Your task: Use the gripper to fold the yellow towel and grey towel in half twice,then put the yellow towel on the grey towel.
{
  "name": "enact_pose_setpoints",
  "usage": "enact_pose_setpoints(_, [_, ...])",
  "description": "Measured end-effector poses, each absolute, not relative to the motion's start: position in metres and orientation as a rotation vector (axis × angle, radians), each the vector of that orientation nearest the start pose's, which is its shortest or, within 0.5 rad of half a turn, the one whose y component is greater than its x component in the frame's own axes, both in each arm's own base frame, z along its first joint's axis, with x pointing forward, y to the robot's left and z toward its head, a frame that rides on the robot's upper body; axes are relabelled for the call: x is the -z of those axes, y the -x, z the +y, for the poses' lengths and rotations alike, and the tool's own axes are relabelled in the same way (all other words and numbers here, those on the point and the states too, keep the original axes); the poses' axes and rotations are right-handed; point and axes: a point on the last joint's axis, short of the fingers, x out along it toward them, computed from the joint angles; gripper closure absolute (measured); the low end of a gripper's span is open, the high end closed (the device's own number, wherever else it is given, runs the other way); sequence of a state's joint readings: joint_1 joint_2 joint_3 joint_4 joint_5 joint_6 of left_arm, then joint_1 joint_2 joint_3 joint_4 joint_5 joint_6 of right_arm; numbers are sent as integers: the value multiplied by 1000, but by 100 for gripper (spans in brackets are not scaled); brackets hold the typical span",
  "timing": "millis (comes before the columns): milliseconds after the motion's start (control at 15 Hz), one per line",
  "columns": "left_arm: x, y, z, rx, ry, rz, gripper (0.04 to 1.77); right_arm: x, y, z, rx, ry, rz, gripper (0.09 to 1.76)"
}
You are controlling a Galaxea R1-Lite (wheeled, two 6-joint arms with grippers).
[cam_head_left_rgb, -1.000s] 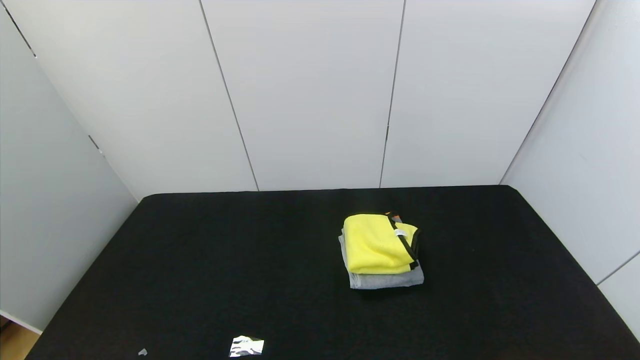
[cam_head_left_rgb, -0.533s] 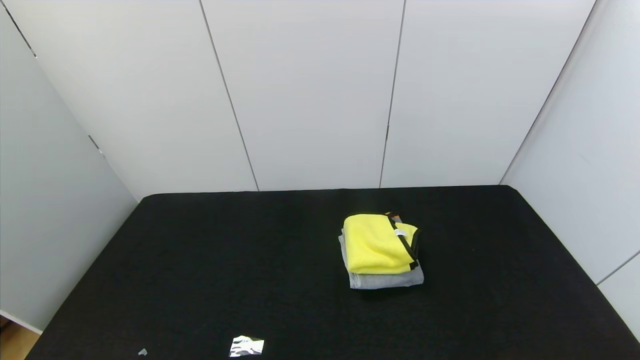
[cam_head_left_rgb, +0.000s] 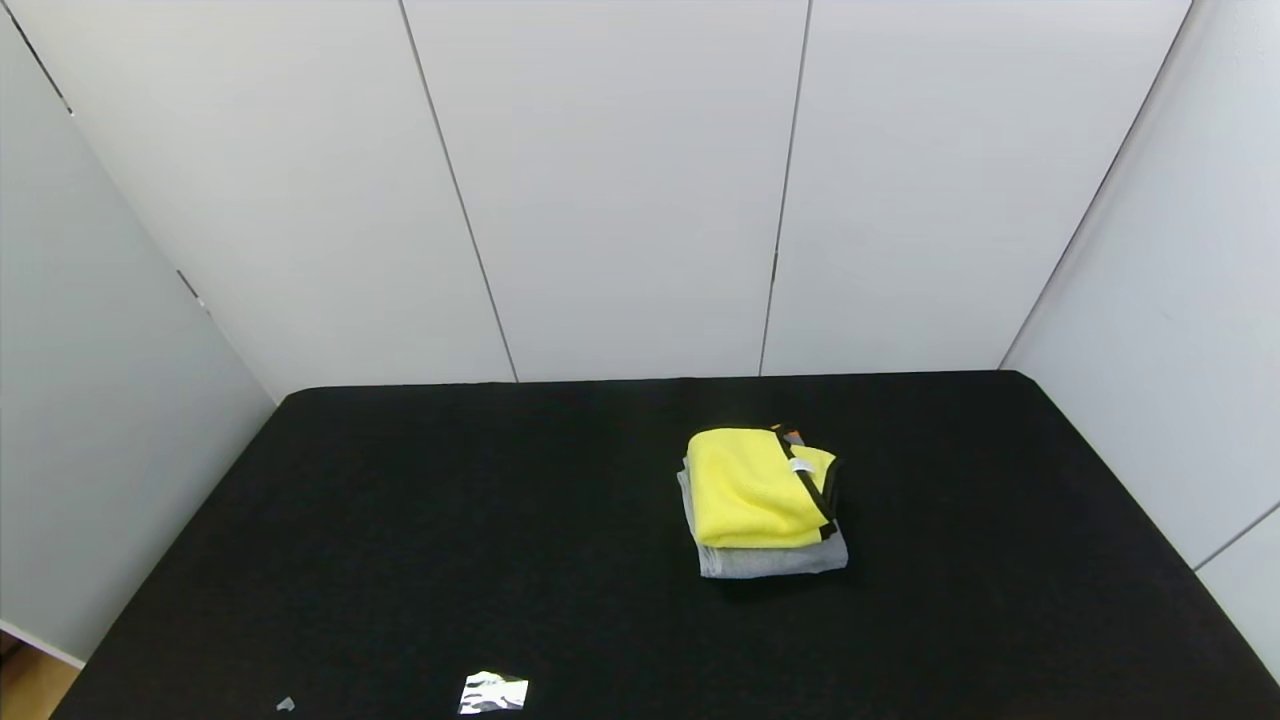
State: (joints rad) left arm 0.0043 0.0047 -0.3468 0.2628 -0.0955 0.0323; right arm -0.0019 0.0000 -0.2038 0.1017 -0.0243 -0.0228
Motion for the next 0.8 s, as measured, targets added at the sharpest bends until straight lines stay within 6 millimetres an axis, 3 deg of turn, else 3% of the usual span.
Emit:
enact_pose_setpoints(400, [-98, 32, -1, 36, -36, -37, 9, -91, 27, 0, 21, 65, -69, 15])
enact_pose_setpoints(600, [-87, 28, -1, 32, -33, -5, 9, -76, 23, 0, -8, 41, 4, 15])
enact_pose_setpoints(800, [-80, 24, -1, 25, -25, -22, 9, -75, 23, 0, -8, 8, 12, 15])
